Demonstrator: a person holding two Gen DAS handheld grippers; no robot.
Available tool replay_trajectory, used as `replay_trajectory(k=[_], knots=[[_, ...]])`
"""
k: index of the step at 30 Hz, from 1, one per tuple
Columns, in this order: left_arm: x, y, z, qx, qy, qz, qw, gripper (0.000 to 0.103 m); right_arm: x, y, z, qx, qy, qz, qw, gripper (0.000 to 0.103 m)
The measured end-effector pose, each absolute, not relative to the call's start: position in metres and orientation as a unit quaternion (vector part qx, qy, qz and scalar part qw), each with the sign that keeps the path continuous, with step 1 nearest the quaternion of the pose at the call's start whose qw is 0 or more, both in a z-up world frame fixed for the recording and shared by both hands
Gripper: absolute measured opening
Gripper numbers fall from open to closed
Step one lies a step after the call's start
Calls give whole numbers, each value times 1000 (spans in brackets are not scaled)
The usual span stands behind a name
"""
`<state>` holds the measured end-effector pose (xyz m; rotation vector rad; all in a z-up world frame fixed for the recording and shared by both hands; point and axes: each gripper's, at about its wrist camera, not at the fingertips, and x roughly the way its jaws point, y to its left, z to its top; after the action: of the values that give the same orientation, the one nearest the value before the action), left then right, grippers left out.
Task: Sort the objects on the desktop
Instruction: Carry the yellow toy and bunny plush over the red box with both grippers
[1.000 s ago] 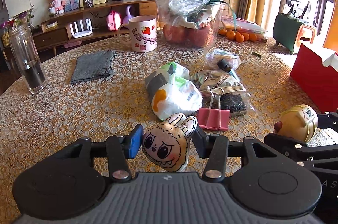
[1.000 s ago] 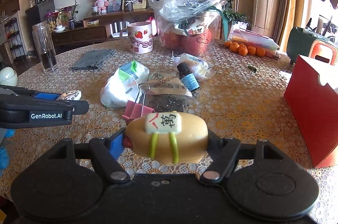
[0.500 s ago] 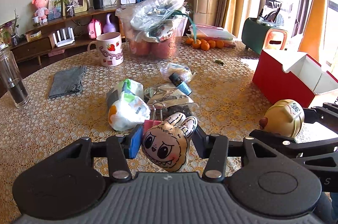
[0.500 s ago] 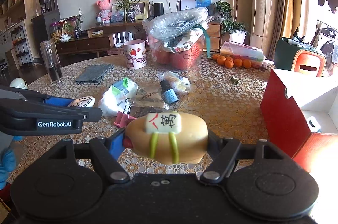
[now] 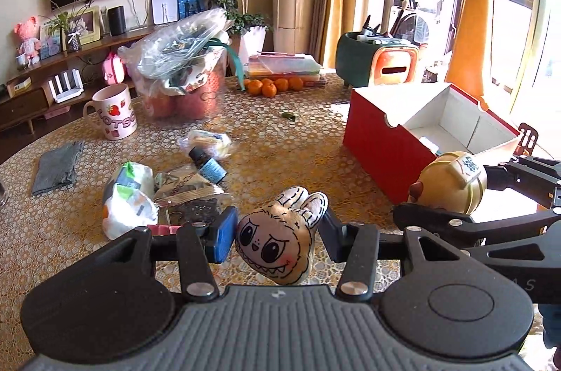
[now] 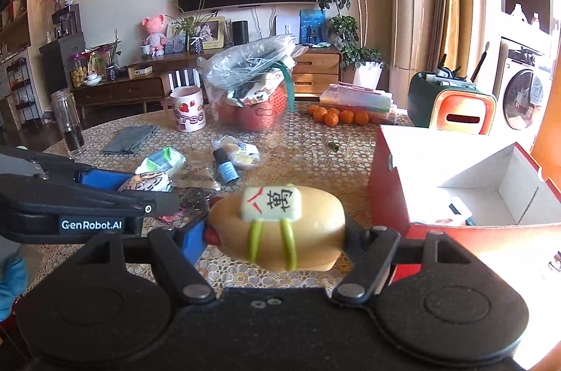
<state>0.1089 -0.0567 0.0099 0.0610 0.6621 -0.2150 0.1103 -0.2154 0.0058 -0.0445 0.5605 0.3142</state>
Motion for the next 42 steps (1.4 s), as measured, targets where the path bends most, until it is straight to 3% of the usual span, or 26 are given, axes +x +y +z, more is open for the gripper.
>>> replay_trajectory(k=[28, 42], knots=[[185, -230, 26, 78, 310, -206, 925, 49, 158, -384, 20, -23, 265, 46, 963, 74], [256, -295, 8, 119, 337, -212, 910, 49, 224, -437, 1, -30, 316, 37, 948, 74]])
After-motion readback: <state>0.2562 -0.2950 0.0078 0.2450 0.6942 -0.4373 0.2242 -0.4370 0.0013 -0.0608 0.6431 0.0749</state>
